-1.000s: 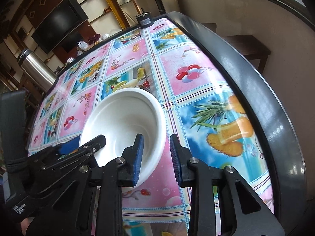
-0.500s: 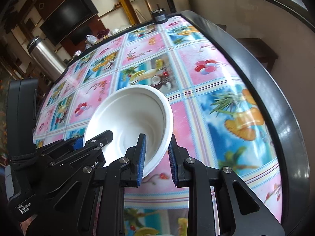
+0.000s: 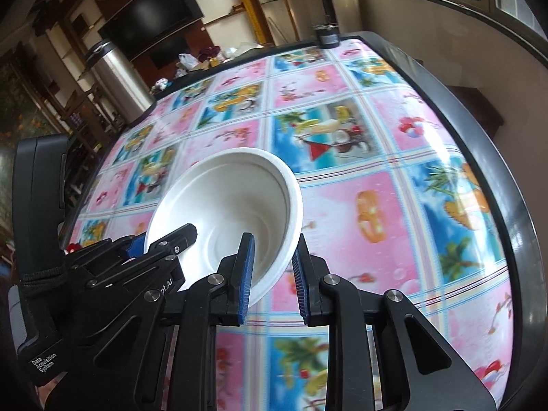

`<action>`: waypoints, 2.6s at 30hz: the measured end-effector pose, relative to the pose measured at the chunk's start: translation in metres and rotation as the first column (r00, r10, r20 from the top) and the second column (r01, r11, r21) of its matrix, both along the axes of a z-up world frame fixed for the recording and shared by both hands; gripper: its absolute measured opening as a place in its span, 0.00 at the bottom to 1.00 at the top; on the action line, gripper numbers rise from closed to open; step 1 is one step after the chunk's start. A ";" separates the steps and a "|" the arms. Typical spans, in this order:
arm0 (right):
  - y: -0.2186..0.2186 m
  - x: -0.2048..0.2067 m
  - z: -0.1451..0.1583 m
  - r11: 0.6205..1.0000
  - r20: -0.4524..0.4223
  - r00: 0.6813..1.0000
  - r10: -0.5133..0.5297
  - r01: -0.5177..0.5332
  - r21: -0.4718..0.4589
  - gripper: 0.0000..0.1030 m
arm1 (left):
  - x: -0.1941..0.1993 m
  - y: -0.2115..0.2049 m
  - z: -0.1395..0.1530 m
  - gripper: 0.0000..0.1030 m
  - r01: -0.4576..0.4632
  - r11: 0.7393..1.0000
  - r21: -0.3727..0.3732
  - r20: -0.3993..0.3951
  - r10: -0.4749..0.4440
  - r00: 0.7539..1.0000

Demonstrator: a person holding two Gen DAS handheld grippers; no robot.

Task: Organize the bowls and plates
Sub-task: 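Carry the white bowl over the plate stack with the left tool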

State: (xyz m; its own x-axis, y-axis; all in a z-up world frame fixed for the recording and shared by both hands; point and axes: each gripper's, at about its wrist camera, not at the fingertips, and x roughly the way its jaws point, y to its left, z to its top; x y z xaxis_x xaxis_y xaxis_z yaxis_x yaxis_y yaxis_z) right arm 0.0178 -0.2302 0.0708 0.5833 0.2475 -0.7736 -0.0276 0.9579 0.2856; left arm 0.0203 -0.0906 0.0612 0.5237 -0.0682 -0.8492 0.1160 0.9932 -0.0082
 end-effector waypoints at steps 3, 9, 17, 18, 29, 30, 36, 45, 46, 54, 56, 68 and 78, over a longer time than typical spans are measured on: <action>0.018 -0.004 0.005 0.999 0.009 0.999 0.033 -0.033 -0.002 0.21 | -0.006 0.016 0.006 0.19 -0.025 1.000 -0.005 0.015 0.025 1.000; 0.053 -0.012 0.013 0.995 0.027 0.995 0.095 -0.095 -0.006 0.21 | -0.019 0.051 0.016 0.19 -0.075 0.997 0.007 0.051 0.075 0.996; 0.095 -0.021 0.022 0.986 0.040 0.986 0.163 -0.162 -0.024 0.21 | -0.031 0.087 0.017 0.19 -0.132 0.991 -0.002 0.061 0.132 0.989; 0.100 -0.022 0.024 0.985 0.041 0.985 0.170 -0.169 -0.028 0.21 | -0.033 0.092 0.018 0.19 -0.140 0.990 -0.002 0.066 0.139 0.988; 0.153 -0.036 0.036 0.963 0.069 0.961 0.267 -0.265 -0.042 0.21 | -0.060 0.146 0.032 0.20 -0.222 0.975 0.000 0.103 0.221 0.970; 0.158 -0.037 0.037 0.961 0.070 0.959 0.275 -0.272 -0.044 0.21 | -0.061 0.150 0.033 0.20 -0.227 0.974 -0.001 0.103 0.226 0.969; 0.182 -0.042 0.042 0.948 0.074 0.945 0.317 -0.315 -0.047 0.21 | -0.073 0.175 0.036 0.20 -0.261 0.965 -0.003 0.113 0.260 0.959; 0.224 -0.052 0.045 0.921 0.079 0.917 0.390 -0.386 -0.058 0.22 | -0.090 0.212 0.038 0.20 -0.319 0.948 0.001 0.119 0.317 0.941; 0.229 -0.053 0.046 0.917 0.079 0.914 0.397 -0.394 -0.060 0.22 | -0.092 0.217 0.037 0.20 -0.328 0.945 0.002 0.121 0.325 0.938; 0.265 -0.062 0.042 0.884 0.058 0.883 0.466 -0.460 -0.084 0.22 | -0.108 0.249 0.027 0.20 -0.377 0.926 -0.008 0.100 0.376 0.921; 0.274 -0.065 0.038 0.875 0.047 0.875 0.481 -0.476 -0.092 0.22 | -0.111 0.254 0.024 0.20 -0.387 0.922 -0.007 0.094 0.386 0.918; 0.298 -0.071 0.018 0.852 -0.012 0.858 0.513 -0.510 -0.119 0.22 | -0.123 0.265 0.011 0.20 -0.399 0.917 0.013 0.080 0.397 0.914; 0.298 -0.074 0.012 0.846 -0.026 0.854 0.520 -0.519 -0.119 0.25 | -0.130 0.261 0.010 0.21 -0.389 0.920 0.039 0.105 0.383 0.918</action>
State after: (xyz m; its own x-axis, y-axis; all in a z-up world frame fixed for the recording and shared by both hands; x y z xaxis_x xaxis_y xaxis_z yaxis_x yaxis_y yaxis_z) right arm -0.0563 0.0679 0.0831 0.4003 0.4240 -0.8124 -0.5324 0.8292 0.1704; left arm -0.1101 0.1700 0.0708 0.5764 0.2036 -0.7914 -0.2794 0.9592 0.0433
